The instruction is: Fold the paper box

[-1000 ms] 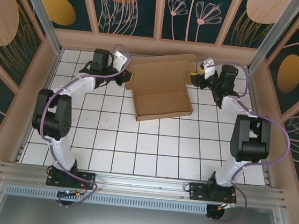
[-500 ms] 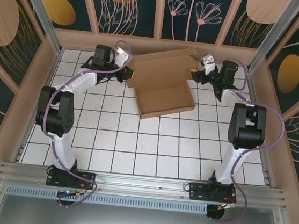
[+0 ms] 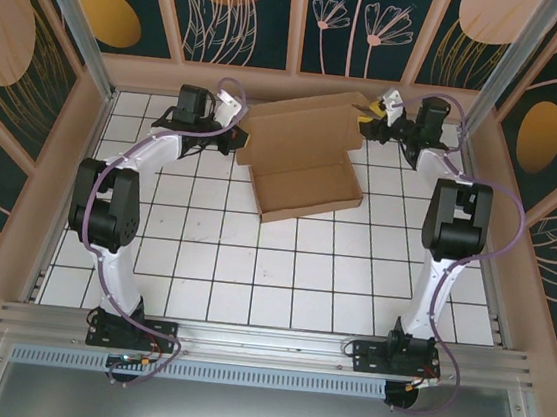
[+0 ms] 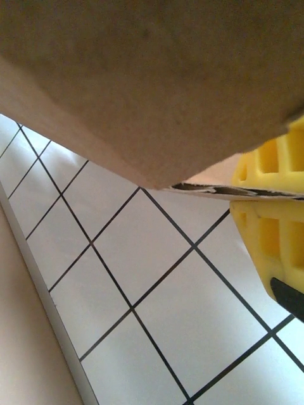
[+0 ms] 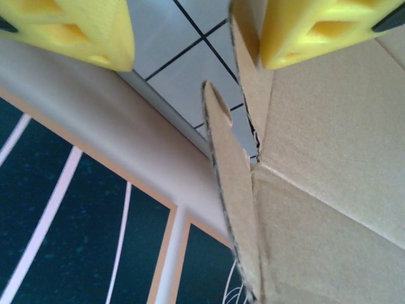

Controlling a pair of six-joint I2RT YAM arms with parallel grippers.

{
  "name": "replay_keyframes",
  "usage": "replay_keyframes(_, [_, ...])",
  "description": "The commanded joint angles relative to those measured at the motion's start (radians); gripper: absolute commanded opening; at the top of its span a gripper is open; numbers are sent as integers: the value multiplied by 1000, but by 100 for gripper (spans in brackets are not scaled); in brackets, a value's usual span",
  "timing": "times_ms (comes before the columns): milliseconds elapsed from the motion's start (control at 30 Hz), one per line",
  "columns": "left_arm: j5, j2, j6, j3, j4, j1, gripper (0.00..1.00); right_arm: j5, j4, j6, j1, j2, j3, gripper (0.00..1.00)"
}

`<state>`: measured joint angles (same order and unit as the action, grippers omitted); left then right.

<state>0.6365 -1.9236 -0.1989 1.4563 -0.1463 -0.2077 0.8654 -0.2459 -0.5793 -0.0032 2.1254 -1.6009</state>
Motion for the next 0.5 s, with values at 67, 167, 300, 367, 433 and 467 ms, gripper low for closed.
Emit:
replay_keyframes(67, [-50,-4,-36,8,-50,2,0,56,132,-41,22,17,-50,32])
replay_keyframes(167, [-55,4,-26,-6,-34,3,1,80,155,-29,22,-3,-47,18])
replay_keyframes(300, [-61,23,7,-24,-2,2,20,53,151,-20,40,-51,-1,0])
replay_keyframes(367, [-69,43,25,-42,20,5,27,-8,133,-8,53,-82,42,0])
replay_keyframes(433, [-78,63,52,-65,48,10,30,-62,89,24,65,-117,101,0])
replay_keyframes(467, [-82,72,56,-74,54,13,30,-90,61,38,70,-138,135,0])
